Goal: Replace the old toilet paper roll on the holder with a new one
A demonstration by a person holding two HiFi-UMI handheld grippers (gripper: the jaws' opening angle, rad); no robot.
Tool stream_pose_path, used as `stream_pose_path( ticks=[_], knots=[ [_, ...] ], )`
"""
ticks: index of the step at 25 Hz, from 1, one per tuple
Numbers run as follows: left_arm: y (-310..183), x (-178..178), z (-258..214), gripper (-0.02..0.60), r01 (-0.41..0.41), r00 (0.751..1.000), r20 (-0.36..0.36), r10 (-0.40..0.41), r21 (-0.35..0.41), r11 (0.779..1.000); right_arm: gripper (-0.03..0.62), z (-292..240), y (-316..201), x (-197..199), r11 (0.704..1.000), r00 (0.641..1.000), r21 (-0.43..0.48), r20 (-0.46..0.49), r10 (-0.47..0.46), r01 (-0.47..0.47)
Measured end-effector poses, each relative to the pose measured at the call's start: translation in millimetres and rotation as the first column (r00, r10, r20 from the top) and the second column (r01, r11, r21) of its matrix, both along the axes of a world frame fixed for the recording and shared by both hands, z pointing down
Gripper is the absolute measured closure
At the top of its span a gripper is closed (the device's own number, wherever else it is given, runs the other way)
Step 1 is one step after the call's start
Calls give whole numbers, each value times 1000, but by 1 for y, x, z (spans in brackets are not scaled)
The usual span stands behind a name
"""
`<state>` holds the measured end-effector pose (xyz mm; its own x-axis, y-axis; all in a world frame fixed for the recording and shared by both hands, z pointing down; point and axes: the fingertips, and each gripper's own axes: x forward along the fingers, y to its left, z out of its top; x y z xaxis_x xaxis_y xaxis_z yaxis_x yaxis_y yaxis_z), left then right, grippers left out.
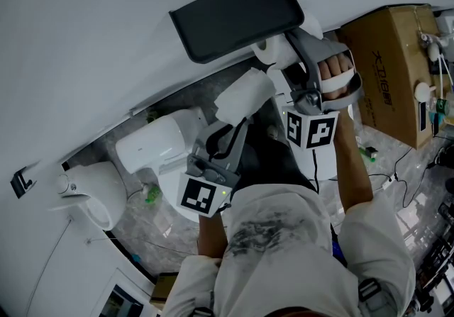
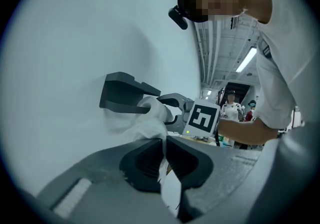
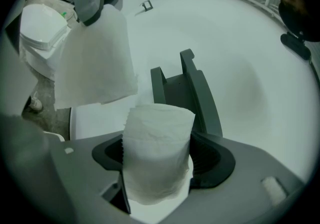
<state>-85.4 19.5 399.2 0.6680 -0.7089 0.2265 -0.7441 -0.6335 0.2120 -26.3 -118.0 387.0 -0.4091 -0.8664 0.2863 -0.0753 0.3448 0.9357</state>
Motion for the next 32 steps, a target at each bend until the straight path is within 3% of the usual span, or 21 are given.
stream_pose_path(
  ticks=[8,32],
  knots=[
    [6,-10,0,563,15,1000,-3,-15,-2,1000,238,-1,4,-13,999,998,42,-57,-11,13],
    [17,-24,-3,563,80,997,3,-80,6,997,232,-1,11,-43,990,993,108,-83,-78,87]
  ],
)
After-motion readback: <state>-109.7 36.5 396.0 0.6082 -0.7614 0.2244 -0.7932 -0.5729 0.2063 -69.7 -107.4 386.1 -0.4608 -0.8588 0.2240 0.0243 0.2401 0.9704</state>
